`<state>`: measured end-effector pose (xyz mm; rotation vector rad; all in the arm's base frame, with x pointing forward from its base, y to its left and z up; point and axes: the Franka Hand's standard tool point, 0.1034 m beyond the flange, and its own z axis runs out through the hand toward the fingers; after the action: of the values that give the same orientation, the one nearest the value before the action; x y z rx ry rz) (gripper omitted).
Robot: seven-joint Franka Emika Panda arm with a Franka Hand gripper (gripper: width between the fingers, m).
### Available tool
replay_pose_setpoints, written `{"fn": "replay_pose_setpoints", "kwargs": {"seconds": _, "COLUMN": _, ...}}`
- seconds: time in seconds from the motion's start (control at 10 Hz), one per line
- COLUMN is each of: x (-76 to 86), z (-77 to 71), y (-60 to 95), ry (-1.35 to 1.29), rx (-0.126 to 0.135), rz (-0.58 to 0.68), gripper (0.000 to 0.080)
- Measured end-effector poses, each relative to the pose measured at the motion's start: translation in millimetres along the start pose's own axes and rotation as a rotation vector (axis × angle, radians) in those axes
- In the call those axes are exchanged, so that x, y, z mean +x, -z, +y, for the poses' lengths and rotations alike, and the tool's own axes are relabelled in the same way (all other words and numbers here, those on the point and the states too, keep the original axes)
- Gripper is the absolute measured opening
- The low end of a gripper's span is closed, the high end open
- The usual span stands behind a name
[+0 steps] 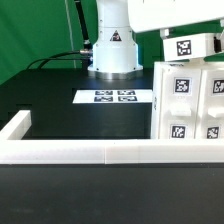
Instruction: Assemble cabinet
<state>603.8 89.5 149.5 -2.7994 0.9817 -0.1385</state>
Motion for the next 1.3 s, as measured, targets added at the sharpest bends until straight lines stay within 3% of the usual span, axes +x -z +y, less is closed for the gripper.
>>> {"fn": "replay_pose_setpoints", "kwargs": {"seconds": 1.3, "x": 1.1, "z": 3.5, "y": -2.1, "ry": -0.899, "rx": 0.029, "rz": -0.061, "gripper": 0.0549}}
